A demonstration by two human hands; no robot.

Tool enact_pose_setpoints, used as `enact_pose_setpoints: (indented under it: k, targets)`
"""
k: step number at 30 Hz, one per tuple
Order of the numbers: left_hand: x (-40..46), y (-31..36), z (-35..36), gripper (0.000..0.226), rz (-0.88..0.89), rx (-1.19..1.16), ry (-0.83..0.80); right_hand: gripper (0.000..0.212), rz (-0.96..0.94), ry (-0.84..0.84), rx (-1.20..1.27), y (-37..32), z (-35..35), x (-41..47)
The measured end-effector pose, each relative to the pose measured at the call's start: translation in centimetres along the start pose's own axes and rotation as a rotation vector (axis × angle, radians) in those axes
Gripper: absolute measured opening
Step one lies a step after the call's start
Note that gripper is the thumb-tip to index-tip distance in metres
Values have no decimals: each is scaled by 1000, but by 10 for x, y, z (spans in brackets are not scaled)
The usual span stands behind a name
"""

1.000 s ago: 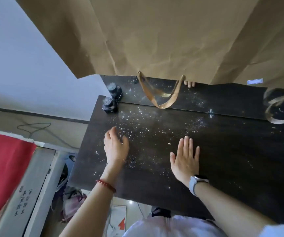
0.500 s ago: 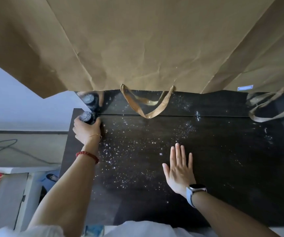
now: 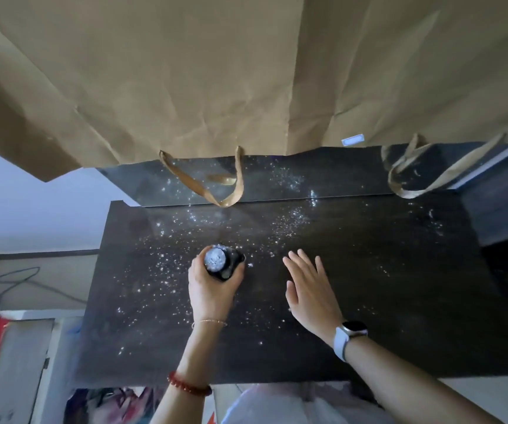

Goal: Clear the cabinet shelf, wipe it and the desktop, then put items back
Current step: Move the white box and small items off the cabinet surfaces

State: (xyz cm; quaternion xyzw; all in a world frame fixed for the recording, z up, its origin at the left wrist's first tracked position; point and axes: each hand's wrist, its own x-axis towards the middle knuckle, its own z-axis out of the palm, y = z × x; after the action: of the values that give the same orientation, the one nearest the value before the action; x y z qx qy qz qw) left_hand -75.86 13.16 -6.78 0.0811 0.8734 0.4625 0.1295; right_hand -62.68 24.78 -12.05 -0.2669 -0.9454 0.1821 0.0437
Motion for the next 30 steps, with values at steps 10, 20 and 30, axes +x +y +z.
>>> enact_pose_setpoints:
  k: [10,20,30]
  targets:
    - [-154,123,170,54,357,58,-286,38,261,285,297,187,-91,-134]
    - [-280,252,327,60,530,12,-415,38,363,526,194,372,-224,-193]
    - [-278,299,371,65,573,17,-310,64,369,178,-96,439,-271,-142]
